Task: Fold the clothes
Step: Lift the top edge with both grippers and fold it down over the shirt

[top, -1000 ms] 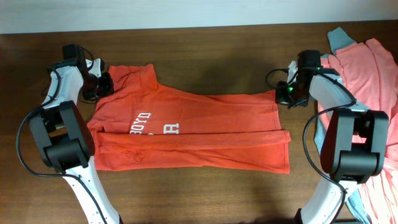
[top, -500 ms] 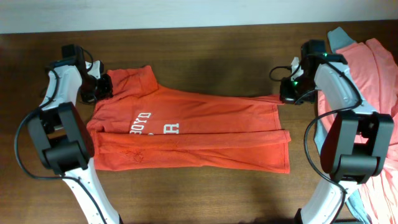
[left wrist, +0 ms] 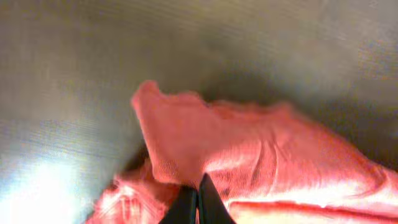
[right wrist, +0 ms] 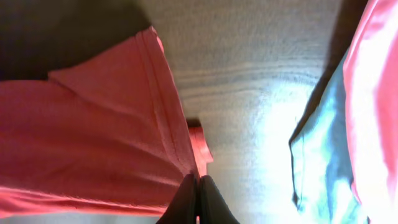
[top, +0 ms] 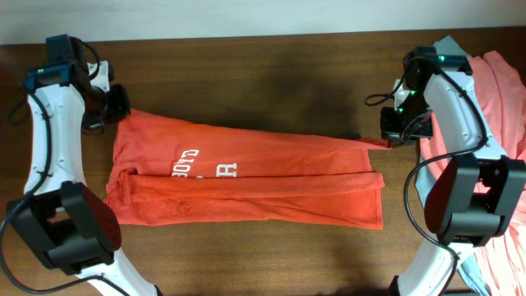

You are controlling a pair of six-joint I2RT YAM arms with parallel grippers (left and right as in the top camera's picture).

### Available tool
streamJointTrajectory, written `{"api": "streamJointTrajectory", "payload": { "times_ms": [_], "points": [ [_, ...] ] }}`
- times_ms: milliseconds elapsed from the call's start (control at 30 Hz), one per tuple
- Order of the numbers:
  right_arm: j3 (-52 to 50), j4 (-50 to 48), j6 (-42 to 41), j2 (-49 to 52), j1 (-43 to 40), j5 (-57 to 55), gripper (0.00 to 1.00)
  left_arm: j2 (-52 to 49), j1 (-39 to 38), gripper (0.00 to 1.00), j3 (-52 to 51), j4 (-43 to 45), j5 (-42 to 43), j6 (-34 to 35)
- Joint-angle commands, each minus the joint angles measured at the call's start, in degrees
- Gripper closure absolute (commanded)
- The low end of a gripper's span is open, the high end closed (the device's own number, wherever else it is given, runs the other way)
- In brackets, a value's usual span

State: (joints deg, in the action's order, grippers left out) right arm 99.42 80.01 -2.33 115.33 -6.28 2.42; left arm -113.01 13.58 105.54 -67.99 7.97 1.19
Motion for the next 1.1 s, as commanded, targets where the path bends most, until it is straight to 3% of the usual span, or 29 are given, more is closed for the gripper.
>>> {"api": "streamJointTrajectory", "payload": {
  "times_ms": [0,233,533,1067],
  "points": [
    [1.05,1.05,0.63,-1.53,0.26,-1.86,0.96,1.33,0.20,1.00,-0.24,-5.16,-1.86,0.55],
    [1.03,4.11,1.09,-1.51,0.26,-1.88,0.96,1.33,0.20,1.00,-0.28,-13.68,-7.82,3.34],
    [0.98,10.27,1.68,-1.51,0.26,-2.75,0.96,1.33,0.20,1.00,-0.50,-20.81,-7.82,3.34],
    [-2.78,12.31,1.66,-1.51,0.26,-2.73,0.95,1.33,0.20,0.99,-9.86,-20.50,-7.82,3.32]
  ]
}}
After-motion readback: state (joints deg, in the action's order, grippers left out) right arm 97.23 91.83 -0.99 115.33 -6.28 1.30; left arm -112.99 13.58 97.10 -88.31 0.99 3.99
